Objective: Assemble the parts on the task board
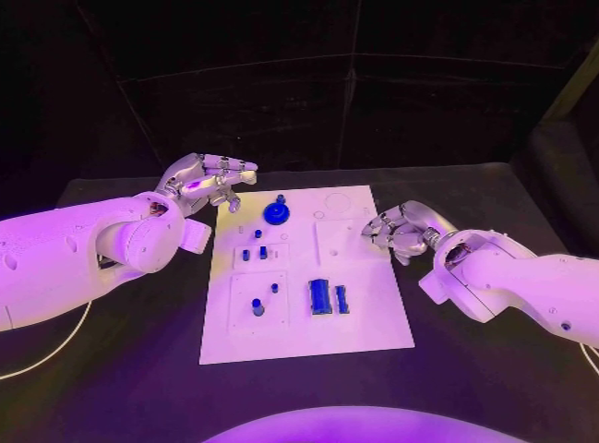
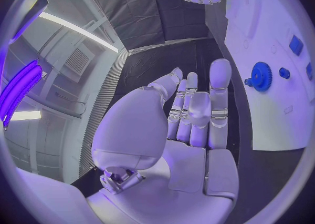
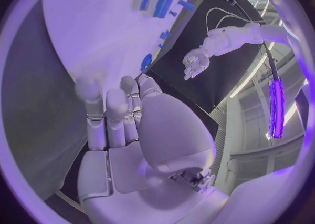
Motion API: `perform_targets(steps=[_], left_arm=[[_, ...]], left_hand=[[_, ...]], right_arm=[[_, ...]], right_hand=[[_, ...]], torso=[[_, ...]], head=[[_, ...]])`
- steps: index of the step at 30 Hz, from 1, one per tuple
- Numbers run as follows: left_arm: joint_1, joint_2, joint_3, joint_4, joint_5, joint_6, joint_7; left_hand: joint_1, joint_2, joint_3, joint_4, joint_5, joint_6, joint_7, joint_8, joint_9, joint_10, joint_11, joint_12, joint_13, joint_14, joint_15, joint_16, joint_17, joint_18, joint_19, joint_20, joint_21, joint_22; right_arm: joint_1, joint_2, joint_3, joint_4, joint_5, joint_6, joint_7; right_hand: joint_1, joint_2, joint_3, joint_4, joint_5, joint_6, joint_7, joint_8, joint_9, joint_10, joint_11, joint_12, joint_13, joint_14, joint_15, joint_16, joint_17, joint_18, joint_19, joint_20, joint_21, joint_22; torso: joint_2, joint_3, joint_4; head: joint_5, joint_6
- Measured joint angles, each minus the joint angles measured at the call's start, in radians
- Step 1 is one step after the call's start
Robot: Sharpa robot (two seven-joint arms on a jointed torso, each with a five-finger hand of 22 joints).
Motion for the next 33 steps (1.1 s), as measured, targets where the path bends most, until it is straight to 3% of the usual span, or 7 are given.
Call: perform_targets(steps=[5, 10, 15, 19, 25, 30, 33], left_arm=[[0.000, 0.012, 0.000, -0.017, 0.055, -0.039, 0.041], [0.000, 0.033, 0.000, -0.042, 0.102, -0.072, 0.069], [-0.005, 0.058, 0.000, -0.090, 0.143, -0.093, 0.090], [-0.016, 0.079, 0.000, -0.122, 0.166, -0.101, 0.102], [-0.044, 0.106, 0.000, -0.150, 0.190, -0.109, 0.112], [-0.049, 0.102, 0.009, -0.142, 0.189, -0.113, 0.109], [-0.070, 0.101, 0.025, -0.120, 0.186, -0.127, 0.109]], left_hand=[[-0.005, 0.005, -0.007, 0.007, 0.000, 0.002, -0.009, 0.007, -0.003, -0.012, 0.000, 0.002, -0.004, -0.149, 0.004, -0.182, -0.262, 0.009, -0.074, 0.004, -0.127, -0.086], [-0.011, -0.001, -0.005, 0.014, 0.001, -0.020, 0.002, -0.002, -0.015, -0.042, 0.020, -0.043, -0.036, -0.289, 0.027, -0.413, -0.415, 0.009, -0.196, 0.023, -0.263, -0.176], [-0.020, -0.010, 0.012, 0.034, 0.008, -0.038, 0.009, -0.026, -0.027, -0.058, 0.041, -0.109, -0.079, -0.400, 0.090, -0.708, -0.565, 0.007, -0.396, 0.078, -0.470, -0.323], [-0.021, -0.011, 0.004, 0.042, 0.008, -0.048, -0.001, -0.045, -0.029, -0.067, 0.070, -0.163, -0.111, -0.460, 0.134, -0.875, -0.655, -0.002, -0.515, 0.128, -0.592, -0.424], [-0.029, -0.011, -0.019, 0.043, 0.005, -0.081, -0.026, -0.064, -0.032, -0.106, 0.098, -0.222, -0.121, -0.483, 0.148, -0.990, -0.724, -0.002, -0.581, 0.173, -0.618, -0.507], [-0.246, 0.021, -0.074, 0.048, -0.023, -0.238, -0.049, -0.098, -0.064, -0.275, 0.066, -0.268, -0.151, -0.620, 0.123, -1.038, -0.760, -0.002, -0.695, 0.129, -0.649, -0.577], [-0.372, 0.033, -0.106, 0.050, -0.029, -0.330, -0.063, -0.110, -0.077, -0.373, 0.047, -0.284, -0.164, -0.701, 0.108, -1.063, -0.779, -0.024, -0.762, 0.100, -0.660, -0.615]], right_arm=[[0.012, 0.056, 0.000, -0.113, 0.258, -0.004, 0.186], [0.015, 0.117, 0.002, -0.212, 0.458, 0.004, 0.335], [0.016, 0.172, 0.003, -0.295, 0.585, 0.026, 0.435], [0.016, 0.204, 0.003, -0.352, 0.641, 0.047, 0.485], [0.016, 0.237, 0.004, -0.411, 0.681, 0.073, 0.522], [0.009, 0.231, 0.009, -0.395, 0.682, 0.068, 0.520], [-0.004, 0.221, 0.019, -0.359, 0.690, 0.055, 0.521]], right_hand=[[0.060, -0.030, 0.051, 0.029, -0.022, -0.023, 0.049, -0.053, -0.057, -0.039, 0.045, -0.298, -0.303, -0.153, 0.058, -0.444, -0.302, 0.009, -0.134, 0.051, -0.338, -0.273], [0.091, -0.060, 0.100, 0.054, -0.072, -0.016, 0.057, -0.095, -0.113, -0.017, 0.076, -0.434, -0.500, -0.260, 0.110, -0.690, -0.455, 0.009, -0.208, 0.103, -0.556, -0.421], [0.083, -0.080, 0.125, 0.051, -0.127, -0.016, 0.057, -0.102, -0.184, 0.014, 0.091, -0.498, -0.651, -0.264, 0.135, -0.829, -0.588, 0.009, -0.189, 0.136, -0.708, -0.539], [0.069, -0.085, 0.140, 0.036, -0.134, -0.012, 0.062, -0.102, -0.240, 0.035, 0.096, -0.533, -0.742, -0.248, 0.140, -0.893, -0.683, 0.009, -0.154, 0.150, -0.796, -0.611], [0.035, -0.080, 0.140, 0.019, -0.140, -0.010, 0.057, -0.103, -0.276, 0.040, 0.102, -0.553, -0.785, -0.260, 0.148, -0.897, -0.747, 0.009, -0.143, 0.155, -0.846, -0.652], [-0.213, -0.070, 0.114, -0.014, -0.178, -0.156, 0.028, -0.136, -0.302, -0.136, 0.079, -0.590, -0.817, -0.436, 0.130, -0.930, -0.774, 0.007, -0.311, 0.119, -0.866, -0.696], [-0.361, -0.066, 0.104, -0.036, -0.200, -0.248, 0.010, -0.149, -0.317, -0.243, 0.065, -0.604, -0.830, -0.545, 0.103, -0.941, -0.790, -0.016, -0.414, 0.097, -0.893, -0.718]], torso=[[-0.007, -0.0055, -0.0001], [-0.017, -0.0114, -0.0007], [-0.030, -0.0133, -0.0077], [-0.039, -0.0122, -0.0114], [-0.052, -0.0085, -0.0119], [-0.054, -0.0085, -0.0108], [-0.063, -0.0079, -0.0074]], head=[[-0.004, 0.017], [-0.004, 0.039], [0.000, 0.062], [-0.001, 0.082], [-0.006, 0.111], [-0.006, 0.111], [-0.003, 0.119]])
